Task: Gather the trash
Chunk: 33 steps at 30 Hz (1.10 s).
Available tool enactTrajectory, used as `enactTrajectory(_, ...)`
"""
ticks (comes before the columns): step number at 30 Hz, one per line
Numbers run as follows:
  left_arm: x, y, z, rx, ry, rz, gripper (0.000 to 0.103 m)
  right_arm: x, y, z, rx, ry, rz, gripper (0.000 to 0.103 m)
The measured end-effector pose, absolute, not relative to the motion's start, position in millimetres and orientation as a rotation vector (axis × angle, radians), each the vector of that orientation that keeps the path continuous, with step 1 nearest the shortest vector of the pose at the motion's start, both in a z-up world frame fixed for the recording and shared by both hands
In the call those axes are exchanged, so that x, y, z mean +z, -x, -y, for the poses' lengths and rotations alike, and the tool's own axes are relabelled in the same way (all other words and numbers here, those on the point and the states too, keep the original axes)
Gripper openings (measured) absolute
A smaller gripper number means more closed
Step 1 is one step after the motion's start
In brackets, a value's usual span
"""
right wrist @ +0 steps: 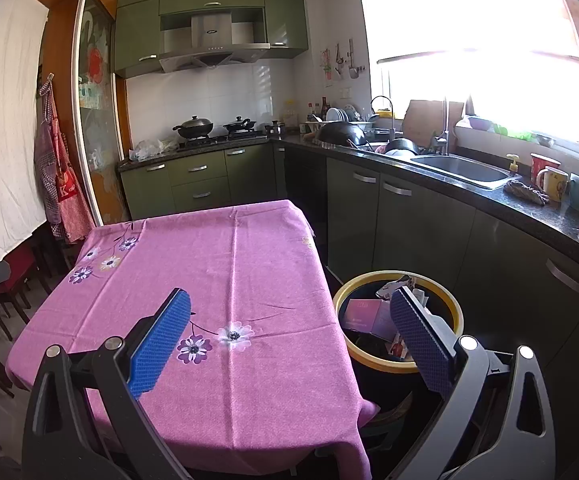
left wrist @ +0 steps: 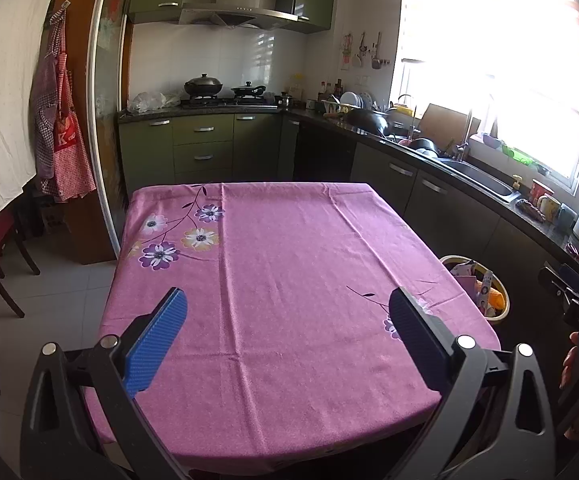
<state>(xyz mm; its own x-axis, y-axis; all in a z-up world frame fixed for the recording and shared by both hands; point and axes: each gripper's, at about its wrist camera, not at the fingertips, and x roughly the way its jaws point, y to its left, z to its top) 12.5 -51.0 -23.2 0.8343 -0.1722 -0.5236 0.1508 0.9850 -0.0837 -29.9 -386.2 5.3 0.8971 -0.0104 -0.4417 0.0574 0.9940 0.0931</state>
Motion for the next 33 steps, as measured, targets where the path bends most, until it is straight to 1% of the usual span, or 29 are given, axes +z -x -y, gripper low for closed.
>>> enactTrajectory(33, -23.5, -13.5, 53.4, -0.184, 0.046, -0.570, 0.096, -2.7, 25.9, 382.2, -0.030, -0.105, -0.467, 0.098)
